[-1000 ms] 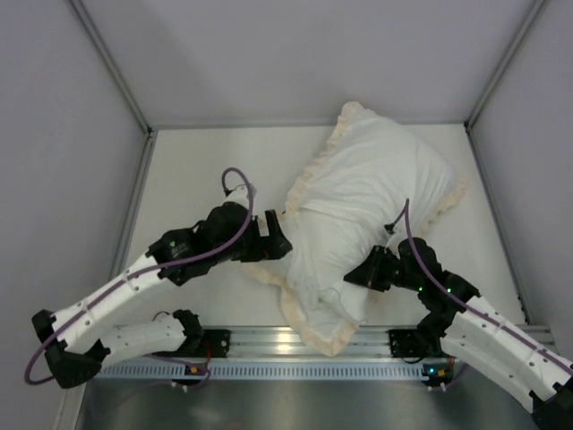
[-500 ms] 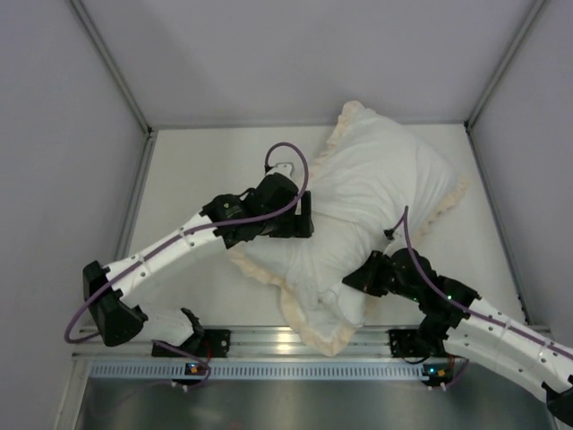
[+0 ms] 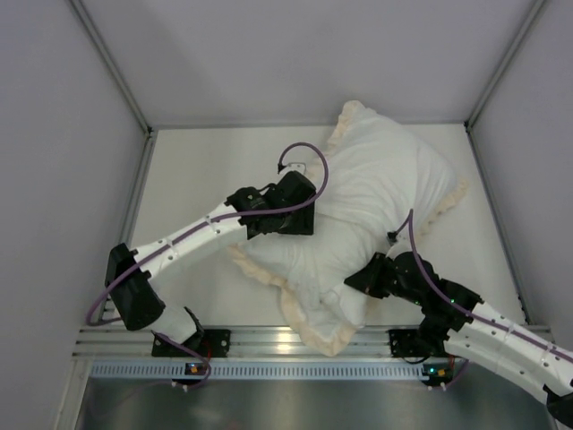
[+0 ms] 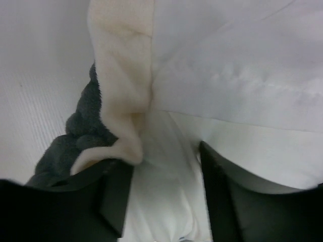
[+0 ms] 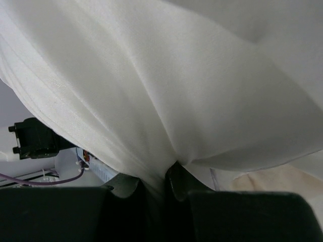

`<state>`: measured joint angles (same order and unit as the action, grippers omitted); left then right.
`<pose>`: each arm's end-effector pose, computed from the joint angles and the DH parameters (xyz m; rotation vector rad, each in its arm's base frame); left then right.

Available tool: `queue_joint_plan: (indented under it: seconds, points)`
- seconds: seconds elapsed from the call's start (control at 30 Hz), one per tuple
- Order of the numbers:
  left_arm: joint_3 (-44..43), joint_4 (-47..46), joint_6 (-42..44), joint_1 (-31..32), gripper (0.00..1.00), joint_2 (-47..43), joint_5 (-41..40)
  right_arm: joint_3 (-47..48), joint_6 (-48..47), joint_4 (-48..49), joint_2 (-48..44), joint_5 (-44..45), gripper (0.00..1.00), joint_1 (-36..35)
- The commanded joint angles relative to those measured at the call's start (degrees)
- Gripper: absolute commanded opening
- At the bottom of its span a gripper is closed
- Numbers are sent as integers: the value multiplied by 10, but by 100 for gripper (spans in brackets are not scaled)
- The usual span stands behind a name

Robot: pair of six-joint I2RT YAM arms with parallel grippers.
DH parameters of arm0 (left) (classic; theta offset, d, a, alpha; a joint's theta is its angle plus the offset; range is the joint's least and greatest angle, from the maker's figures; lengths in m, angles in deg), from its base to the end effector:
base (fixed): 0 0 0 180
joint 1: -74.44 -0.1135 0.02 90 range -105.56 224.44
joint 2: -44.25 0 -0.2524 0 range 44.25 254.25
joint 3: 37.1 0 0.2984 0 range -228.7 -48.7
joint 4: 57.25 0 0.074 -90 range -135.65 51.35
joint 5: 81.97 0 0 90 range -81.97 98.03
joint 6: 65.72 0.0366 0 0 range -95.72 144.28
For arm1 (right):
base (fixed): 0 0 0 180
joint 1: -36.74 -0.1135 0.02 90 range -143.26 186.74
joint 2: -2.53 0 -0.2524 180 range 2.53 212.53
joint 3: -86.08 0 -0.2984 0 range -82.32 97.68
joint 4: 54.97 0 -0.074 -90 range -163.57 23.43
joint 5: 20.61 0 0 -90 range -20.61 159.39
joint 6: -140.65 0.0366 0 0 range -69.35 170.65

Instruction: Remove the pillowcase from the pillow

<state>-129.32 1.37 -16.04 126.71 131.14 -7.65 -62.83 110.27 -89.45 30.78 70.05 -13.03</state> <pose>0.2335 -0.2856 0.3057 0.1457 2.4829 -0.3595 0.1229 0.1447 0.1897 0.2079 2.3248 1.0559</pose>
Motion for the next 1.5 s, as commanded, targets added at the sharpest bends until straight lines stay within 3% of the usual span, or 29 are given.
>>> queue_joint_plan:
  seconds: [0.0,0.07,0.3,0.33,0.4,0.67,0.87,1.0,1.1,1.3,1.4,1.43,1.47]
  points:
    - [13,15,8,0,52,-7,-23,-5,-2,-40,-3,43,0,-5]
    - [20,15,5,0,41,-20,-27,-7,-1,-40,-3,45,0,-4]
    - [56,19,8,0,19,-71,-24,-13,4,-43,-6,53,0,-4]
    - [62,21,6,0,6,-80,-23,-14,7,-45,-7,57,0,-4]
    - [87,21,3,-1,0,-114,-22,-15,9,-52,-10,62,0,-4]
    - [157,78,-10,-1,0,-248,-37,-14,41,-88,-43,106,0,-5]
    - [262,118,-40,-1,0,-349,-51,37,34,-150,-46,156,0,-4]
    - [281,120,-53,-1,0,-399,-23,49,72,-169,-91,186,0,-5]
    - [267,120,-47,-1,0,-412,-23,58,77,-172,-108,188,0,-5]
    - [240,106,-39,-1,0,-379,13,114,-10,-170,3,140,0,-4]
    - [260,76,-42,-1,0,-382,31,140,-34,-172,30,126,25,-4]
    - [266,63,-44,-1,0,-383,35,144,-37,-172,30,127,47,-4]
    - [274,57,-47,-1,0,-385,42,153,-42,-174,30,128,56,-5]
